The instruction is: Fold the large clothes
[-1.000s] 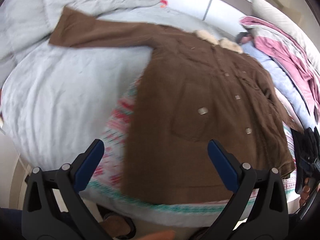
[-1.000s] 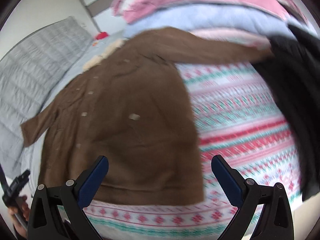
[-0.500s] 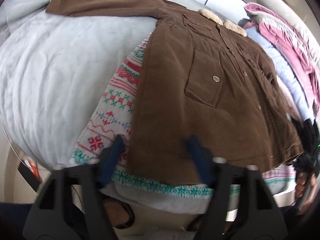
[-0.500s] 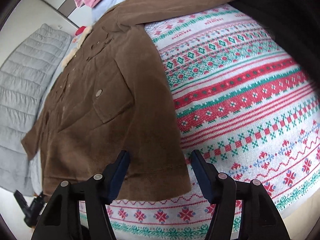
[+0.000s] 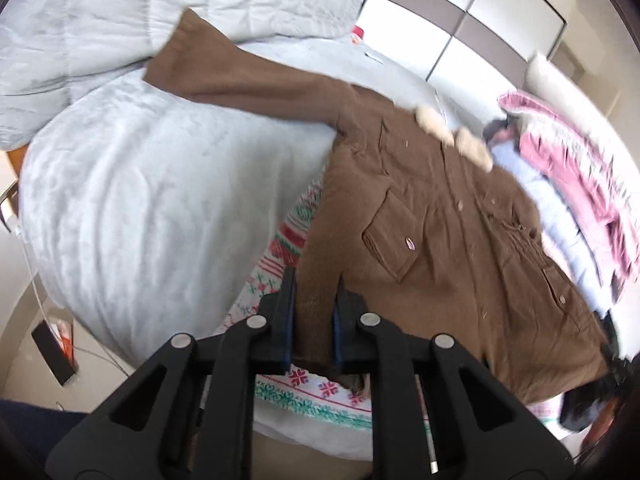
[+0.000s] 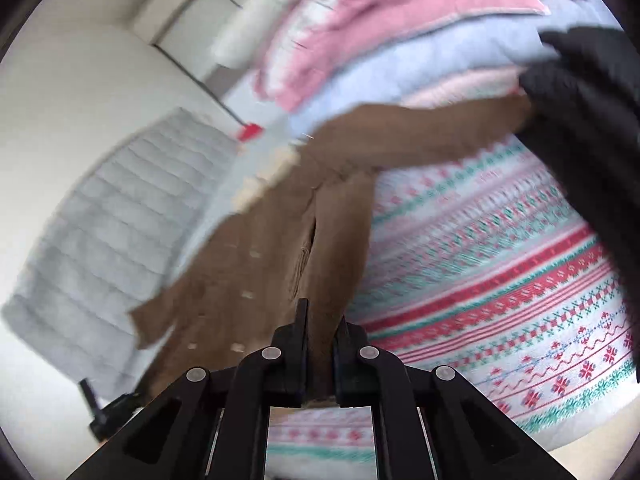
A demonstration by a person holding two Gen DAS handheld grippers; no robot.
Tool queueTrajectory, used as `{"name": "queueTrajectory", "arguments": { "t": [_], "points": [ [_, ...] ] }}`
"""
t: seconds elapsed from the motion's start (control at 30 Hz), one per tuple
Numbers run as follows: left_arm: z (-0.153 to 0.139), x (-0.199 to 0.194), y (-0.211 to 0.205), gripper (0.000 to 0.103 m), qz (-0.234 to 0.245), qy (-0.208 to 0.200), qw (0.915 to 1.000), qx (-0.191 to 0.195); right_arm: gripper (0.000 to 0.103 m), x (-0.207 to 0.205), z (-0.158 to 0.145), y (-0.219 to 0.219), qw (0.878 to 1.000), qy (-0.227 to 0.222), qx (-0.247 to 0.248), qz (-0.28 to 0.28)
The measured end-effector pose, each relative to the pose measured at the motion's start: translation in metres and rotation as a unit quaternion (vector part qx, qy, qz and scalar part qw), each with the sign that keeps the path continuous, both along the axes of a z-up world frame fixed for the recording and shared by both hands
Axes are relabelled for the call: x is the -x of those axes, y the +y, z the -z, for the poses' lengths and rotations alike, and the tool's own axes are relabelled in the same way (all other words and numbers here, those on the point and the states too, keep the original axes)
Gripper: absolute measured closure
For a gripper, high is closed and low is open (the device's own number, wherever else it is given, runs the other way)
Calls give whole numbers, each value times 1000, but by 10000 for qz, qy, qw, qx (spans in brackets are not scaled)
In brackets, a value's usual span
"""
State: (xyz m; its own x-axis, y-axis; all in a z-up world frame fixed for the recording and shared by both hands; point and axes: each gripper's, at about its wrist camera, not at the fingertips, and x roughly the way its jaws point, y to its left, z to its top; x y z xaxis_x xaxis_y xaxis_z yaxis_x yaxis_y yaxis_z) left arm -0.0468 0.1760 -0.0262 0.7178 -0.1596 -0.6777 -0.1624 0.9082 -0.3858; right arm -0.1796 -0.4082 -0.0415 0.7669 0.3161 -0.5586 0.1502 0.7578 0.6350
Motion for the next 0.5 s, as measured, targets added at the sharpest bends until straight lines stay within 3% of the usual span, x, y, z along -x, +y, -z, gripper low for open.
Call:
{"name": "queueTrajectory", "arguments": {
  "t": [0.07,0.13,0.2,0.27,0.33,0.43,0.47,0.5],
  "points": [
    [-9,7,4,87,-62,-72,9998,-193,95,13,-8,9,9999,-114,84,-56],
    [-6,6,2,87,-74,26,9992,-386,95,14,5,12,9998,85,163,-84],
    [9,-3,-7,86,72,328,9967,-738,95,4,33,5,9978,595,263,-128],
    [25,-18,-19,84,360,746,9910,-1053,89,-10,59,7,9896,1215,730,-249],
    [30,-19,-15,79,307,904,9895,-1089,85,-16,83,-2,9808,1698,955,-120],
    [11,-14,1,75,-13,681,9914,-1117,74,-10,79,-35,9898,1376,112,353],
    [-1,-11,5,69,-160,523,9913,-1195,61,-7,73,-44,9906,1247,101,552],
    [-17,-8,10,56,-305,263,9916,-1231,55,-5,65,-50,9900,1131,229,815]
  ]
}}
